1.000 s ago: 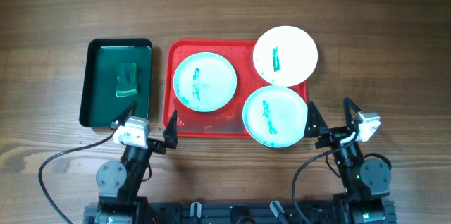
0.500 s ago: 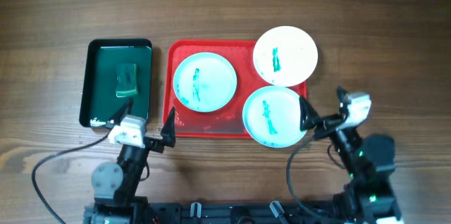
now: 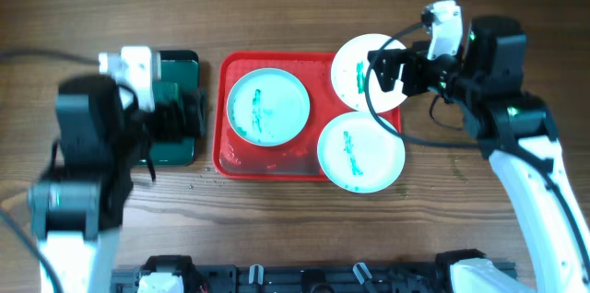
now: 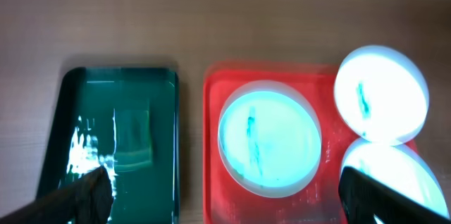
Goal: Clean dirty plates on tray and stack at the side
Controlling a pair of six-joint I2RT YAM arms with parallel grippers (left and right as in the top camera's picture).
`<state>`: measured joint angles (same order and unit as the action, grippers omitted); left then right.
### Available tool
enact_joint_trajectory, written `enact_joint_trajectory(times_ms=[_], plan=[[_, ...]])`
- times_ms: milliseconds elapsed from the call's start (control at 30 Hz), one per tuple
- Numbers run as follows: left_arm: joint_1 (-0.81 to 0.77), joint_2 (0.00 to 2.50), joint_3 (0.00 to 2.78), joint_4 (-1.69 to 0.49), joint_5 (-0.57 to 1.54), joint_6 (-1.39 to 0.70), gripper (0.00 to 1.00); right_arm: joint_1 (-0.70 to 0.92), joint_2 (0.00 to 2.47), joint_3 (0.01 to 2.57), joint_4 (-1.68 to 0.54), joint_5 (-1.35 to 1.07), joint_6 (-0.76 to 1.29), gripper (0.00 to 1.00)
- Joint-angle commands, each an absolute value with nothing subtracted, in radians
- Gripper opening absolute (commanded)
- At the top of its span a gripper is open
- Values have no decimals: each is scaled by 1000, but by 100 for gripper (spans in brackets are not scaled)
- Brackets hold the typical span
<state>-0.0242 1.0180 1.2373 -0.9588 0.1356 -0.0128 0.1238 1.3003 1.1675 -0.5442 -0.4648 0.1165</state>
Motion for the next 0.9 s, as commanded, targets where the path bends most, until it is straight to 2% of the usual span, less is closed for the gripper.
enact_joint_trajectory(times_ms=[0, 67, 233, 400, 467, 600, 700, 800, 867], plan=[[17, 1287, 1481, -1172, 184, -31, 100, 134, 1415, 1259, -649, -623, 65, 100], [17, 1464, 1563, -1262, 194, -31, 100, 173, 1529, 1326, -769, -622, 44, 100], [17, 1633, 1563, -1244, 280, -31, 100, 288, 1698, 1395, -868, -601, 57, 100], [17, 1649, 1563, -1159, 295, -31, 100, 389, 1805, 1395, -703, -538, 135, 100], [18, 1650, 1563, -1155, 273, -30, 100, 395, 1843, 1394, -606, -539, 268, 100], [18, 1649, 1563, -1143, 117, -54, 100, 402, 1917, 1394, -555, -434, 369, 72], [40, 1652, 1563, -1142, -62, -189, 100, 430, 1972, 1394, -540, -276, 392, 64], [65, 1659, 1563, -1140, -70, -196, 99, 473, 2021, 1394, -534, -200, 397, 55], [76, 1671, 1562, -1140, -70, -196, 95, 487, 2057, 1394, -531, -159, 397, 45]])
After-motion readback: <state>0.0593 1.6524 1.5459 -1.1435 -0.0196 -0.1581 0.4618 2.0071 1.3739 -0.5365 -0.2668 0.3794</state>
